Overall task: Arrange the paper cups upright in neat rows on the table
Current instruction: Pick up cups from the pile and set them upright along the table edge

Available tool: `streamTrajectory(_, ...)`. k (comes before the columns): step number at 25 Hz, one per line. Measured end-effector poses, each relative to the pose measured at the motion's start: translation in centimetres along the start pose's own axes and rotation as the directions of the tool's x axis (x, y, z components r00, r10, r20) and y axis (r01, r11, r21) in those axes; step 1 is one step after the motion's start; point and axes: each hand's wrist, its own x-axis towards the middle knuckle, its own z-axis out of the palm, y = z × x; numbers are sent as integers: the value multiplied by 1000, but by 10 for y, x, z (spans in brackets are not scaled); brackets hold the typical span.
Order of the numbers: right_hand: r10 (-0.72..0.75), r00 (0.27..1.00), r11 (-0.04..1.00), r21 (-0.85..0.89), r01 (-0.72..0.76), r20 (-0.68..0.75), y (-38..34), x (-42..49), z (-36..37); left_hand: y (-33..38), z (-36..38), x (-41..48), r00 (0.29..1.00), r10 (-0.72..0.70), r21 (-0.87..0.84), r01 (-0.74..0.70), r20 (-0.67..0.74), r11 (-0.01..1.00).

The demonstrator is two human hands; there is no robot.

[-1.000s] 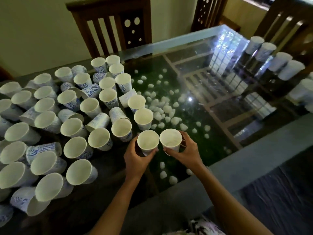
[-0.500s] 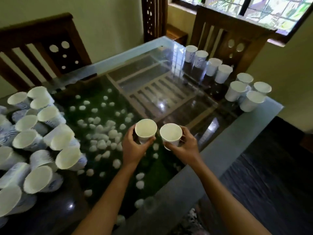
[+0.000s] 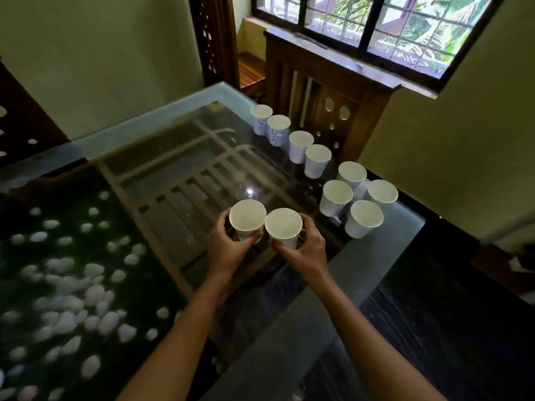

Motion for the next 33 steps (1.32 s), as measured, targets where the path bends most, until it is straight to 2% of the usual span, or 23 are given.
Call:
streamTrajectory(8, 124, 974, 988, 111, -104, -191, 22, 86, 14, 3, 68, 106, 994, -32, 0, 33, 102, 999)
streamTrajectory(13, 140, 924, 990, 68, -124, -355, 47, 138, 34, -3, 107, 167, 984, -29, -25, 34, 178, 999)
streamTrajectory(16, 104, 877, 992, -18, -127, -470, 60, 152, 41, -12, 124, 188, 978, -33, -67, 48, 208, 997)
streamTrajectory(21, 105, 850, 979, -95, -178, -516, 65, 154, 43, -25, 138, 202, 975, -70, -91, 91, 212, 992)
streamTrajectory(25, 103, 856, 968, -148, -204, -507, 67, 154, 44, -24, 144, 209, 971, -73, -97, 98, 229, 990)
streamTrajectory(29, 182, 876, 959, -114, -258, -447, 62, 142, 40, -27, 133, 201, 967, -52, -61, 70, 251, 996)
streamTrajectory(33, 334, 908, 935, -28, -353, -254, 47, 116, 33, -16, 110, 168, 978, -60, 2, 60, 202, 998)
